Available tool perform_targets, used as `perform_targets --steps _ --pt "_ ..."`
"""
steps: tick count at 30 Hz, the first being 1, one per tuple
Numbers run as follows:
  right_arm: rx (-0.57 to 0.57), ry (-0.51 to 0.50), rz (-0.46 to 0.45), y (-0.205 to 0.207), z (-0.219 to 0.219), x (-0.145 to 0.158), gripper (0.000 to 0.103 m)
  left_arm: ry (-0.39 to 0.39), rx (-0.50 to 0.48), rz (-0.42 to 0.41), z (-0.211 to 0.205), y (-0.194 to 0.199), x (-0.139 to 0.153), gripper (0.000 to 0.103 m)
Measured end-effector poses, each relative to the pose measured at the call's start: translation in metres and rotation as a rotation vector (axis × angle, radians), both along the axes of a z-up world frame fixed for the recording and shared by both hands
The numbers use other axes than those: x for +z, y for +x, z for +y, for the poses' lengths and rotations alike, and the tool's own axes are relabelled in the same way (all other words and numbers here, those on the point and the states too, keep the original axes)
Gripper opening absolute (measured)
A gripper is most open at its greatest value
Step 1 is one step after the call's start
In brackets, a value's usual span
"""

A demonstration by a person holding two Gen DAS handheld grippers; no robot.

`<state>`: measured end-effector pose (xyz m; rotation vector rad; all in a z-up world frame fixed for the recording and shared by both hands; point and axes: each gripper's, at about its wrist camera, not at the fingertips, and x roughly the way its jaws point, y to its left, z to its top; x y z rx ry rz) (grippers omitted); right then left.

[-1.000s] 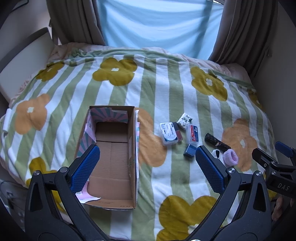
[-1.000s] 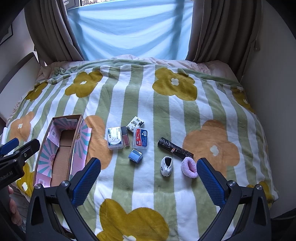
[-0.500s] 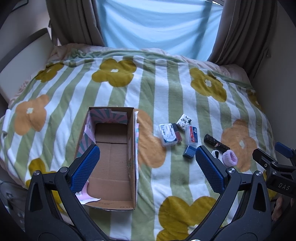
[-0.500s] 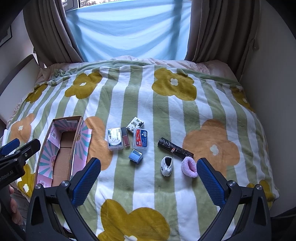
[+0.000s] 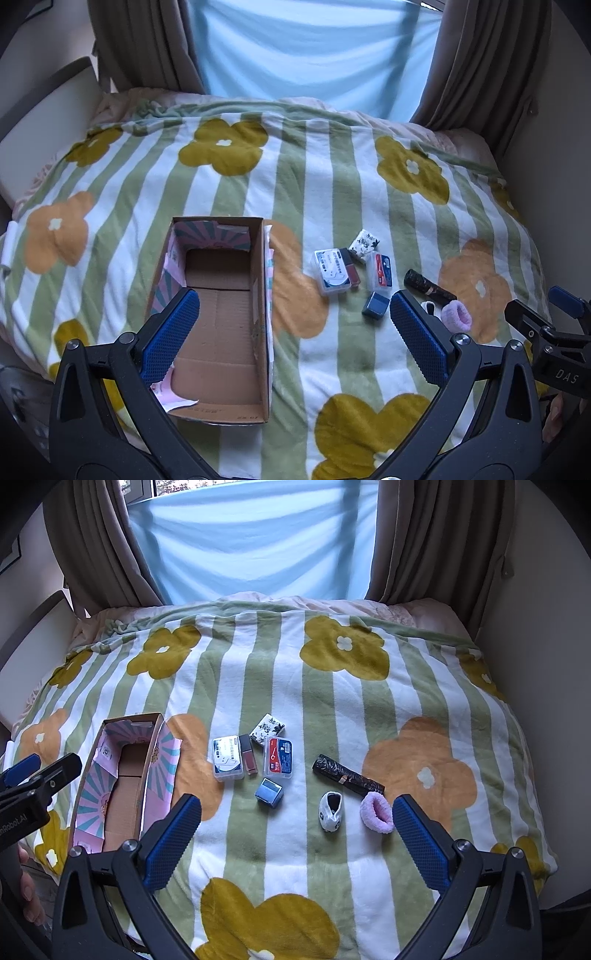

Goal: Organize objects

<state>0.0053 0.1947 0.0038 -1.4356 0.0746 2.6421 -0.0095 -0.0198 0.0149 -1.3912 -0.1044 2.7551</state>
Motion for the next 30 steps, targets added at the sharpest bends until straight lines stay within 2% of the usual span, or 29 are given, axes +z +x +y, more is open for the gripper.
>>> perform_targets --steps 30 --pt "0.001 -0.007 0.005 0.001 0.001 -0.005 0.102 -0.003 -0.01 -0.011 -0.005 -0.003 -0.011 0.102"
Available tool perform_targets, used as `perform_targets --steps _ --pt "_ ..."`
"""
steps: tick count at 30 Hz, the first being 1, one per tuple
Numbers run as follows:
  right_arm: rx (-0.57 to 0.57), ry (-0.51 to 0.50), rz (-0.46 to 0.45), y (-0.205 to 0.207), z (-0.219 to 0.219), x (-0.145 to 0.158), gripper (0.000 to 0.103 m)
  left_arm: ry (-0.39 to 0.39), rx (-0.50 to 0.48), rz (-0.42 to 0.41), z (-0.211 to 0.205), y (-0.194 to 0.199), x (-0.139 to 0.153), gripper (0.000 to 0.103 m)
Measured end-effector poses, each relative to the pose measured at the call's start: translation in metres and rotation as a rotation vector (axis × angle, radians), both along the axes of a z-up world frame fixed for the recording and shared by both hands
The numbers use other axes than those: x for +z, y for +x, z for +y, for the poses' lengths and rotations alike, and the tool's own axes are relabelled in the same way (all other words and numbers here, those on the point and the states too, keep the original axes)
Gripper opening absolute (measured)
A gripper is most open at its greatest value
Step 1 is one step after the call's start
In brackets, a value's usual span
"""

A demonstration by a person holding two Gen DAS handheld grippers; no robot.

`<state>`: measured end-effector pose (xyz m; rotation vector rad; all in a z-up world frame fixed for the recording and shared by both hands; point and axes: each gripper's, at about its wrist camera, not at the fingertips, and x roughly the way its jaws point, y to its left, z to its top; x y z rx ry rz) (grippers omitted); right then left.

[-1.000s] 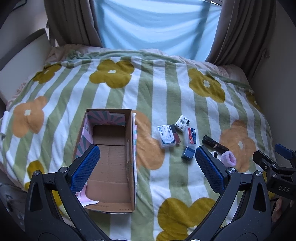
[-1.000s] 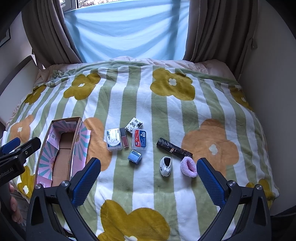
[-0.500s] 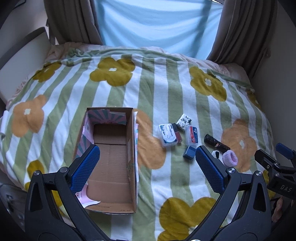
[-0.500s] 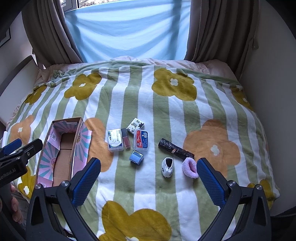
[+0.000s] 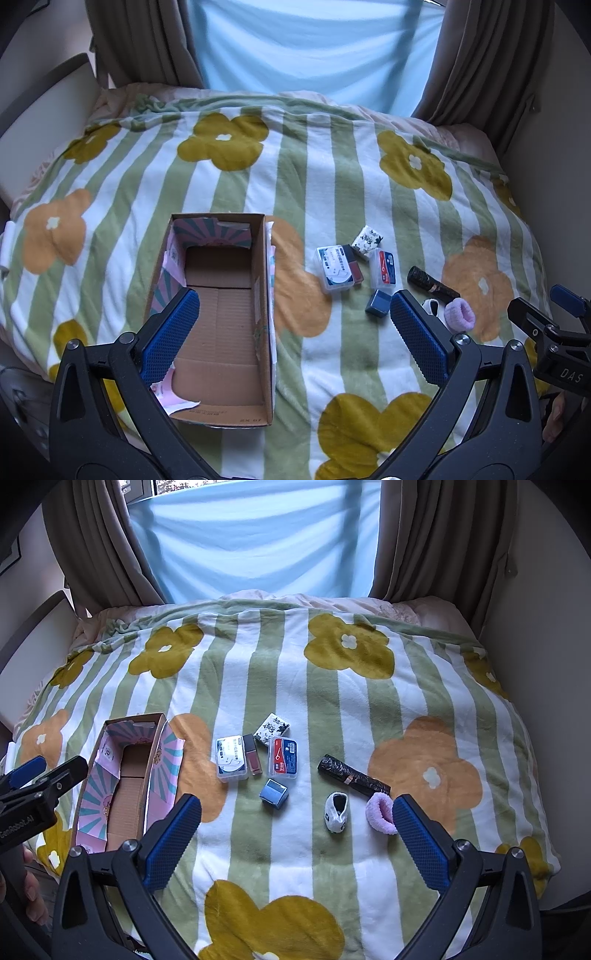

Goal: Organize objects

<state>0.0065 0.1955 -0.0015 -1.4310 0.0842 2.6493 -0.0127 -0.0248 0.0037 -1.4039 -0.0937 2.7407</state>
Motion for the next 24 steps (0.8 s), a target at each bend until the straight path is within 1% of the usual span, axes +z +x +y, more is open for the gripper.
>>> perform_targets --steps 5,13,20,24 --pt "-0.003 -0.004 0.001 -0.001 -0.001 -0.001 0.102 -0.004 -0.01 -0.008 0.0 -0.001 -0.008 0.102" --pt "-0.009 -0.03 -0.025 -0.007 -0.009 -0.018 0.102 -0.017 -0.04 -0.039 0.001 -0.014 -0.016 0.102" --pt "-0.029 -0.053 -0.062 -0.018 -0.001 -0.03 0.102 -0.063 -0.12 -0.069 0.013 -0.037 -0.026 0.102" --pt "-0.049 -0.07 -0.091 -0.029 0.004 -0.04 0.102 -0.086 -0.17 -0.094 0.021 -0.055 -0.036 0.102"
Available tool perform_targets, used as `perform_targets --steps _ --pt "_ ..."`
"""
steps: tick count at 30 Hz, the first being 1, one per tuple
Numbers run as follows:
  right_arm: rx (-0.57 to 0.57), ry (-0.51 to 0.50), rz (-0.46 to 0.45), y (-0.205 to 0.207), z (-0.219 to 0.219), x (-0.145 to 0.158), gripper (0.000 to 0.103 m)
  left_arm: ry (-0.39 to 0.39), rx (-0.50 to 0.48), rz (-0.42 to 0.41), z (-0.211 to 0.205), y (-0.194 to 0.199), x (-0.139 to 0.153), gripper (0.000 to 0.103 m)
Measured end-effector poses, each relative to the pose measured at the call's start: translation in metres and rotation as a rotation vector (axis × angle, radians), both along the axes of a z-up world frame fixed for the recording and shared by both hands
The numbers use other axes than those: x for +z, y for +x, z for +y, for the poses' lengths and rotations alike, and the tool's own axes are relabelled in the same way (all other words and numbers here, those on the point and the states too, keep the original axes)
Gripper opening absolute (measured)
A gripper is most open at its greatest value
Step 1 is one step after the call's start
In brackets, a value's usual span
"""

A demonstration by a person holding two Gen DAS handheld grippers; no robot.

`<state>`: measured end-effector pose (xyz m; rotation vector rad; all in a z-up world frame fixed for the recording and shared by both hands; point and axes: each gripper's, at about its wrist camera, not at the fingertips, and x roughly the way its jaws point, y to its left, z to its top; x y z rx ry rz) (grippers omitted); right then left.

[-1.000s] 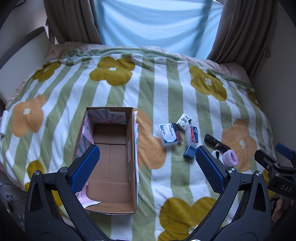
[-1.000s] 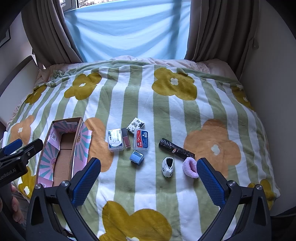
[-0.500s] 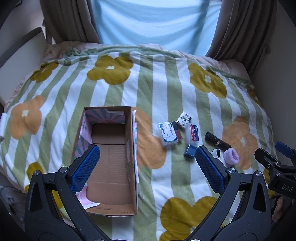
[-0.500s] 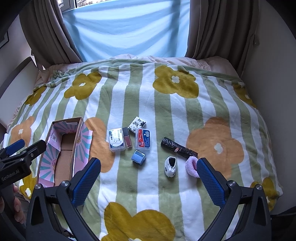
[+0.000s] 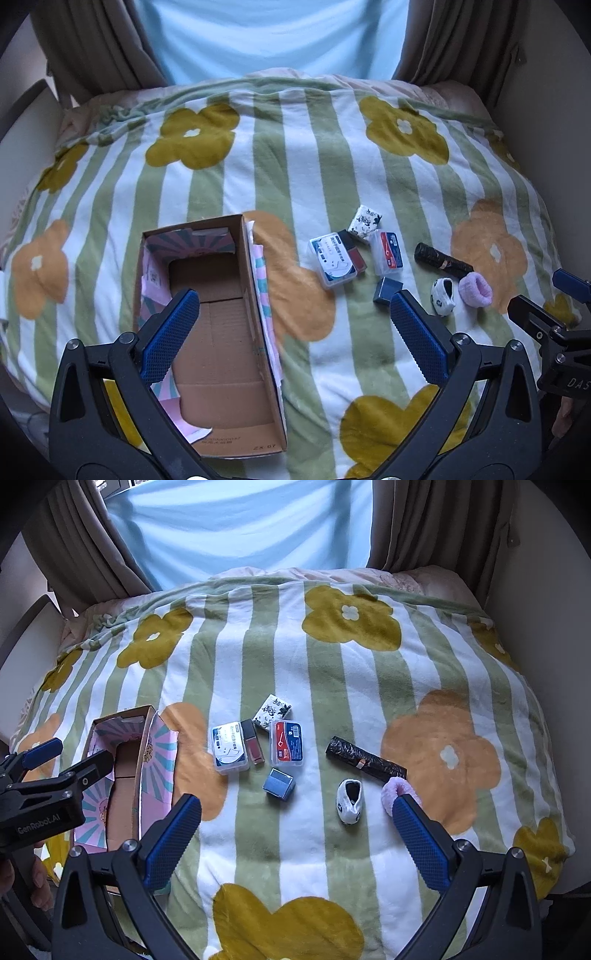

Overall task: Organize objects
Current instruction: 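Grasp the white floss-pick box with the left tool while the right tool grasps the blue cube box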

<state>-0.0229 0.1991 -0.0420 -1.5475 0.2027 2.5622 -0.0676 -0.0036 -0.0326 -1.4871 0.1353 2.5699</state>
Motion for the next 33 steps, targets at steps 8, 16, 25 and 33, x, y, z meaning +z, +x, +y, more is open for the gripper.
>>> perform_targets --steps 8,16,25,33 --pt "-0.052 -0.044 -0.071 -0.027 0.009 -0.038 0.102 -0.086 -0.188 -0.06 0.025 -0.049 -0.036 0.102" --pt "-0.122 -0.113 -0.164 -0.057 0.014 -0.101 0.102 -0.187 -0.501 -0.166 0.068 -0.107 -0.097 0.102" --pt "-0.206 -0.16 -0.235 -0.089 0.02 -0.161 0.102 -0.379 -0.851 -0.28 0.114 -0.134 -0.167 0.102" --pt "-0.259 -0.207 -0.281 -0.097 0.027 -0.205 0.091 -0.421 -0.986 -0.399 0.133 -0.144 -0.221 0.102"
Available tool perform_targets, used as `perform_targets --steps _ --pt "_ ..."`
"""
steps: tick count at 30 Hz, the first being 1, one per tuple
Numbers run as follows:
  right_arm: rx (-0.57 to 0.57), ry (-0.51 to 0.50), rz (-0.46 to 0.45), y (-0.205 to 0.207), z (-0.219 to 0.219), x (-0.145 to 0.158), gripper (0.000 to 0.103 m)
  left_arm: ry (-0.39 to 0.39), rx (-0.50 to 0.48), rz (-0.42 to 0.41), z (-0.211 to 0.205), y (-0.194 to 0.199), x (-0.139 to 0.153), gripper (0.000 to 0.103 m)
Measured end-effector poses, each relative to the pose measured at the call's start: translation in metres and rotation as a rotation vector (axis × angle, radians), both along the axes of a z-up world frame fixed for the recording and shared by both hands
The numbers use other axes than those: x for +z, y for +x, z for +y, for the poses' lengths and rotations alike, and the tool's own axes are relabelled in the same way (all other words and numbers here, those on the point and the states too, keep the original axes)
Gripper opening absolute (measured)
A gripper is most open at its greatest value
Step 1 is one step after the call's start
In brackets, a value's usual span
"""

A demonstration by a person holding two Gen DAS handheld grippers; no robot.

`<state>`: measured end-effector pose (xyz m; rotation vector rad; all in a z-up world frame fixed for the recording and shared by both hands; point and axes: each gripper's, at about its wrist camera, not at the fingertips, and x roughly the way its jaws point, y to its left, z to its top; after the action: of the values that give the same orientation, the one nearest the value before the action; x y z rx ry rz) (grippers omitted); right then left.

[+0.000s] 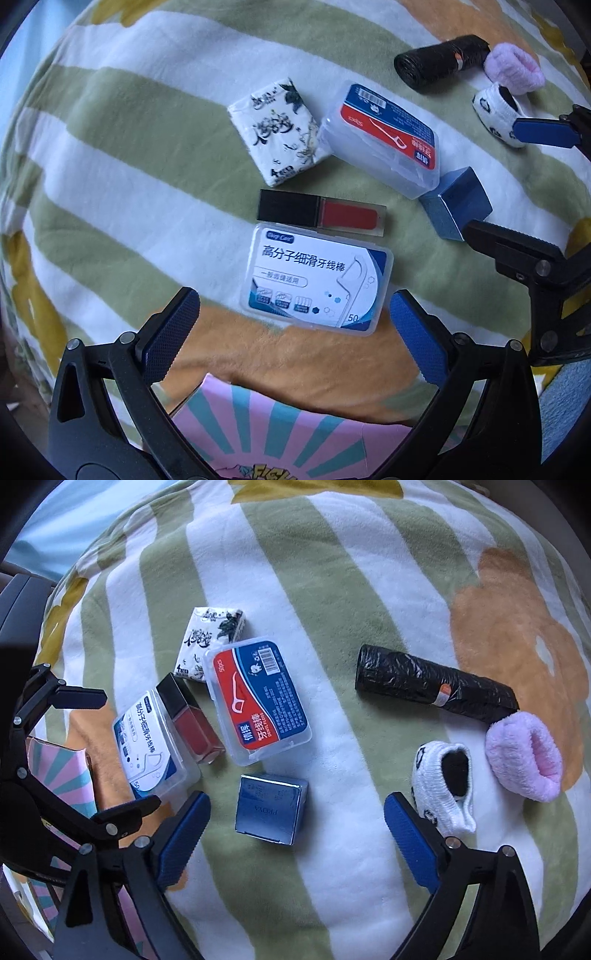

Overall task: Organize objects
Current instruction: 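Grasp the white floss-pick box with the left tool while the right tool grasps the blue cube box, then carry both held boxes over the cardboard box and lower them inside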

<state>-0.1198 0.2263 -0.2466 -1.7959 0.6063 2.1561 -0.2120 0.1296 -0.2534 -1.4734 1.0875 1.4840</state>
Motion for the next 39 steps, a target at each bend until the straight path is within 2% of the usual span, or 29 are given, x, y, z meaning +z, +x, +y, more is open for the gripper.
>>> perform_targets --steps 4,9,13,17,30,36,39 --pt "-0.008 -0.028 -0.009 0.001 0.0 -0.011 0.089 -0.024 -0.039 -0.035 0.005 0.003 -0.019 0.102" --pt "-0.035 -0.078 -0.024 -0.001 0.003 -0.021 0.074 -0.034 -0.04 -0.051 0.009 0.0 -0.035 0.102" --pt "-0.041 -0.096 -0.047 -0.003 0.005 -0.025 0.055 -0.057 -0.036 -0.069 0.011 -0.003 -0.046 0.091" --pt "-0.053 -0.113 -0.052 -0.001 0.01 -0.022 0.036 -0.039 -0.058 -0.059 0.012 -0.003 -0.047 0.09" --pt "-0.039 -0.108 -0.042 0.007 0.028 0.014 0.036 -0.024 -0.071 -0.027 0.014 -0.006 -0.036 0.09" --pt "0.002 -0.09 -0.008 0.013 0.038 0.054 0.036 0.002 -0.017 -0.006 0.008 -0.01 -0.014 0.09" --pt "0.044 -0.064 0.02 0.016 0.044 0.083 0.036 0.029 0.034 0.008 0.002 -0.012 0.004 0.09"
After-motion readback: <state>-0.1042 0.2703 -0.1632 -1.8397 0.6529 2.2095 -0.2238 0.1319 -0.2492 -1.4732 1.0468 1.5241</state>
